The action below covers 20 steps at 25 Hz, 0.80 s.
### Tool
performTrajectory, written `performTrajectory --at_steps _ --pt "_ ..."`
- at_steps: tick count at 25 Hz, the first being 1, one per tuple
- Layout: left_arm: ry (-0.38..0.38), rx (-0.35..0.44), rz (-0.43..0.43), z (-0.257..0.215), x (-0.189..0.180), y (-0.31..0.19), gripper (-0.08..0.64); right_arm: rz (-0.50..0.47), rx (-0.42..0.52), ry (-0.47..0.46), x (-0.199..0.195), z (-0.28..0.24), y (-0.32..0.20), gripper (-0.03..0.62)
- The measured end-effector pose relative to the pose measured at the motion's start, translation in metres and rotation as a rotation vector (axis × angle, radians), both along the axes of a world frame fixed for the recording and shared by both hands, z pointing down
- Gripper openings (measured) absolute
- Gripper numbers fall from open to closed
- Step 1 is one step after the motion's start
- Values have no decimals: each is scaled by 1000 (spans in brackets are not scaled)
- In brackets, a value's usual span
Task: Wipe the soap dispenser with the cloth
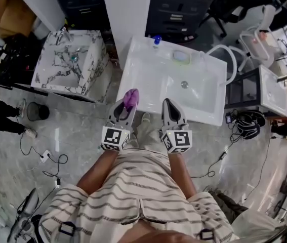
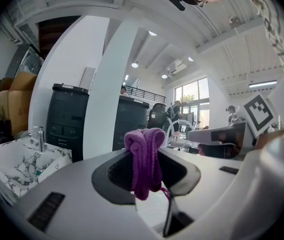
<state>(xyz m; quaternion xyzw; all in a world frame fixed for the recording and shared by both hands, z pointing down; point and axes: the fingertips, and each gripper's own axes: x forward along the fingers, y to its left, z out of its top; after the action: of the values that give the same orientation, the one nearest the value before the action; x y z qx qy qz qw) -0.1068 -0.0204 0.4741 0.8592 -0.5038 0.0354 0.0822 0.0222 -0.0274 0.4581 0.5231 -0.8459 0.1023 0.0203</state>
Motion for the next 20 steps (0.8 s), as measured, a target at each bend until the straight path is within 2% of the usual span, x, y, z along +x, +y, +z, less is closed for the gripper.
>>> performTrajectory --at_steps 12,20 --pt "-43 -28 -29 18 21 -116 120 -43 -32 6 7 27 -136 9" --pt "-56 -70 -41 42 28 -169 120 -60 -74 22 2 59 -200 8"
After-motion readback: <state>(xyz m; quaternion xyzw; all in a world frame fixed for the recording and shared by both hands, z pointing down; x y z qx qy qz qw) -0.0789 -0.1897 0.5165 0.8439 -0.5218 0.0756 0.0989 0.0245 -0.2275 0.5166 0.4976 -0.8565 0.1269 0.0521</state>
